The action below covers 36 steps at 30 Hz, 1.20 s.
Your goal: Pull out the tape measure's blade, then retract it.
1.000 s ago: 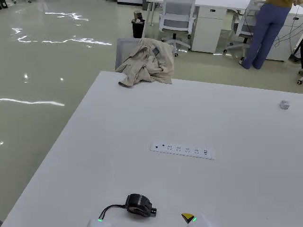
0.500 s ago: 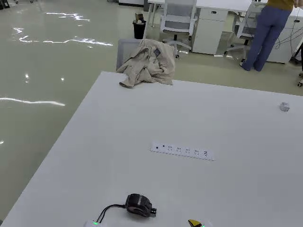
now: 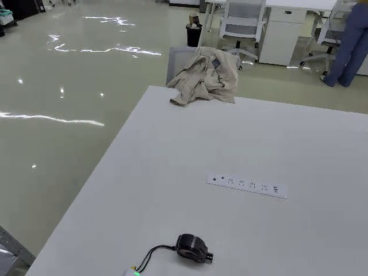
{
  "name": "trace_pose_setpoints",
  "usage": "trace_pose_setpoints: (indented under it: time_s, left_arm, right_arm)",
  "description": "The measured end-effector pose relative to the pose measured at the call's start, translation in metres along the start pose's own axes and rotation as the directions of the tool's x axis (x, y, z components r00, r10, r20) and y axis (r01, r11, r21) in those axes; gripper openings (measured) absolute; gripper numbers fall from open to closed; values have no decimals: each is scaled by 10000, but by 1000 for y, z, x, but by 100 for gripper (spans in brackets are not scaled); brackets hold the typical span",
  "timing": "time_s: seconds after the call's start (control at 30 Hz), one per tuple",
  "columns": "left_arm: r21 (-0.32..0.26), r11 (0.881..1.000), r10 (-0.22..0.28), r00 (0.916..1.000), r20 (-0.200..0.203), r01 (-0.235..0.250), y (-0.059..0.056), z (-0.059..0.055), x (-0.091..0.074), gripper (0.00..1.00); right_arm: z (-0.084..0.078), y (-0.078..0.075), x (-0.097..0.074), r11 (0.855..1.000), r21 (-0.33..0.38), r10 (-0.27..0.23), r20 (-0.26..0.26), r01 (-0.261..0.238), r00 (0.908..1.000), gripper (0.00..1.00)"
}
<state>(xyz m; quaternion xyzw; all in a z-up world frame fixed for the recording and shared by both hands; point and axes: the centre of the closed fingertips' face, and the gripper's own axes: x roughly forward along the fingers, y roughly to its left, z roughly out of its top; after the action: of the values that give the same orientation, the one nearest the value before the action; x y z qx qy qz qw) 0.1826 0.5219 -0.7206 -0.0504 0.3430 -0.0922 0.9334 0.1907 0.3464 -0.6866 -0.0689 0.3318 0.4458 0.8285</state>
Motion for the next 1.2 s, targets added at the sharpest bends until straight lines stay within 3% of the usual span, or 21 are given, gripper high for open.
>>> trace_pose_setpoints:
  time_s: [0.07,0.77,1.2]
  left_arm:
    - [257,9997,-17,10000,-51,18,1,-2,-4,100]
    - [832,9952,-496,9982,-334,523,21,-19,-34,100]
    - [1509,9819,-1049,9918,-725,1149,18,-28,-49,100]
  right_arm:
    - [-2,2,-2,10000,27,24,9,-24,10000,94]
    - [-7,17,-15,9975,-593,370,-216,-382,9991,97]
    - [-18,22,-15,9938,-992,432,-709,-502,9965,100]
